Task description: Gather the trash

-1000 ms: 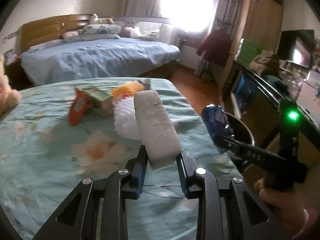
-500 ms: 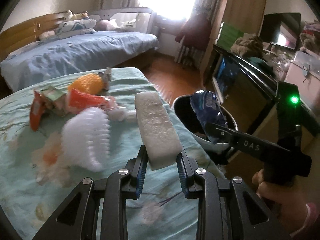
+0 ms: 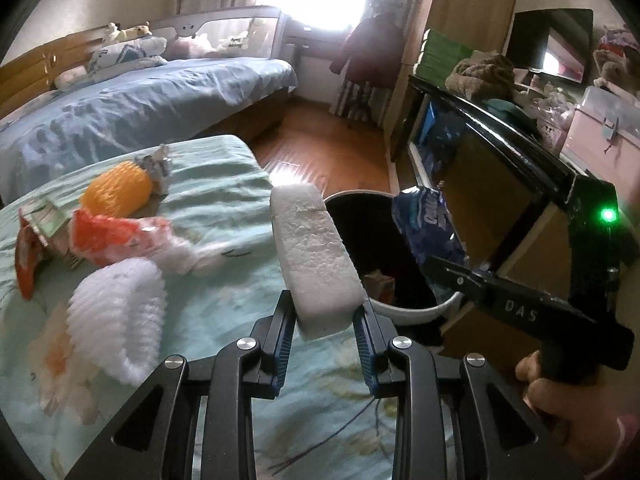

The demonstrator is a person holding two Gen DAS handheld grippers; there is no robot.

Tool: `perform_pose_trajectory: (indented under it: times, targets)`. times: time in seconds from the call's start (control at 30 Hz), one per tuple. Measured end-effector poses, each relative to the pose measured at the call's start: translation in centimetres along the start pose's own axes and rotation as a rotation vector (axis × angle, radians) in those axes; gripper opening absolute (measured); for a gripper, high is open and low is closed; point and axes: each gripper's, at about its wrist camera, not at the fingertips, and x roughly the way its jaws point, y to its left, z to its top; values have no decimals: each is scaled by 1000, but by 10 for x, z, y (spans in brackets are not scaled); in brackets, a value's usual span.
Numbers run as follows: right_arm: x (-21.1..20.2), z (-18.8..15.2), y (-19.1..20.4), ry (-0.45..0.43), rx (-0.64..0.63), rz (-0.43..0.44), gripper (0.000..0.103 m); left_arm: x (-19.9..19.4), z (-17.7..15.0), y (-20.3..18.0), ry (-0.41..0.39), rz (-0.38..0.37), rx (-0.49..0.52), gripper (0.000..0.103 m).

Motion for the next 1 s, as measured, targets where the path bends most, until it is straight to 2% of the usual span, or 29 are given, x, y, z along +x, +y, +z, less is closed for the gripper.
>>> perform_pose_trajectory:
  times: [0.53,1.0]
  targets:
    - [10,16,-34,19,35,-32,30,60,31,-33,60,-36,44,28]
    - [20,23,-46,44,53,-39,31,91,43,-46,101,-51,43,29]
